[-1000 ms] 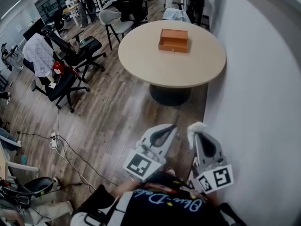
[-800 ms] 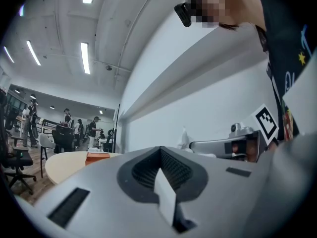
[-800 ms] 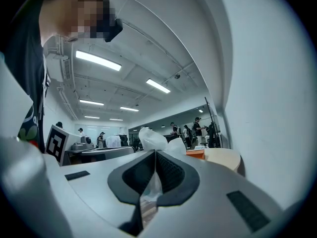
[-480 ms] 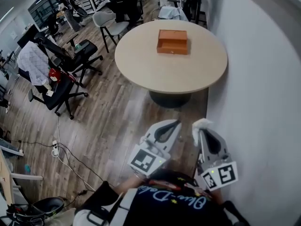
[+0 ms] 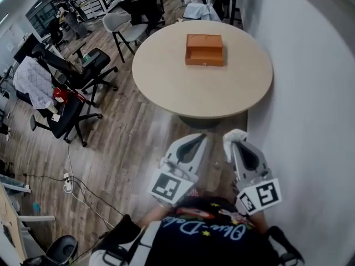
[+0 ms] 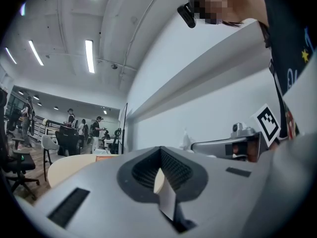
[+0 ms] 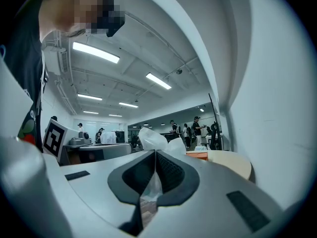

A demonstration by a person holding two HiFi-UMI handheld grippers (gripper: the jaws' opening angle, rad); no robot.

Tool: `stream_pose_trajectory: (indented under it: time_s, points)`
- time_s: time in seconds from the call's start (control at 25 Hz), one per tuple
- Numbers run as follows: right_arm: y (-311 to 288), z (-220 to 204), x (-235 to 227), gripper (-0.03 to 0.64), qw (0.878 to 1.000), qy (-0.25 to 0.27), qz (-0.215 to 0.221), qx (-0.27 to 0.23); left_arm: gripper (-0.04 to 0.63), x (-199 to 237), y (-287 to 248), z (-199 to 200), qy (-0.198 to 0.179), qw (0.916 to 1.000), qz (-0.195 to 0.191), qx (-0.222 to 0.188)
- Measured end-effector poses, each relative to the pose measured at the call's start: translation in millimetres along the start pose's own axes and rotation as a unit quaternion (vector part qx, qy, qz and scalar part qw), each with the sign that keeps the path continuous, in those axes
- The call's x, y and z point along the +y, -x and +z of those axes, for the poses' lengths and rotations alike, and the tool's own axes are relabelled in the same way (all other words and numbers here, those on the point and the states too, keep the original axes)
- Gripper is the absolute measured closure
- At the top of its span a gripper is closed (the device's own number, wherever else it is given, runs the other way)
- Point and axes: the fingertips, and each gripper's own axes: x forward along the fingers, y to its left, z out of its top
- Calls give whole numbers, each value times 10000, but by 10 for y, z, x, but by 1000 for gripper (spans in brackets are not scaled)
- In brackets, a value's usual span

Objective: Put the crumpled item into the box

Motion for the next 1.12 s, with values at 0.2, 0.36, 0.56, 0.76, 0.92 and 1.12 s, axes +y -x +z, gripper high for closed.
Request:
stream_pose_trajectory:
  time_s: [0.2,0.36,0.56,0.76,0.92,1.12]
  points:
    - [-414,-6,-77,614,9999,108,26,53,603,384,-175,-41,24,10000,31,73]
    - [-713,3,-90,614,9999,89,4,85,603,670,-283,-50,56,9999,1,95]
    - [-1048,50,-102,614,9999,161,-62,2,603,982,-369,-58,57,9999,-60,101]
    - [-1388,40,-142,614,9997,175,-187,20,603,1298,-486,-70,57,9997,-187,118]
    - [-1520,12,-96,614,9994,246,-213,87,603,1452,-489,-70,50,9997,-200,117]
    - [-1635,27,-70,614,9995,178,-206,138,603,1591,-482,-137,94,9998,-132,154]
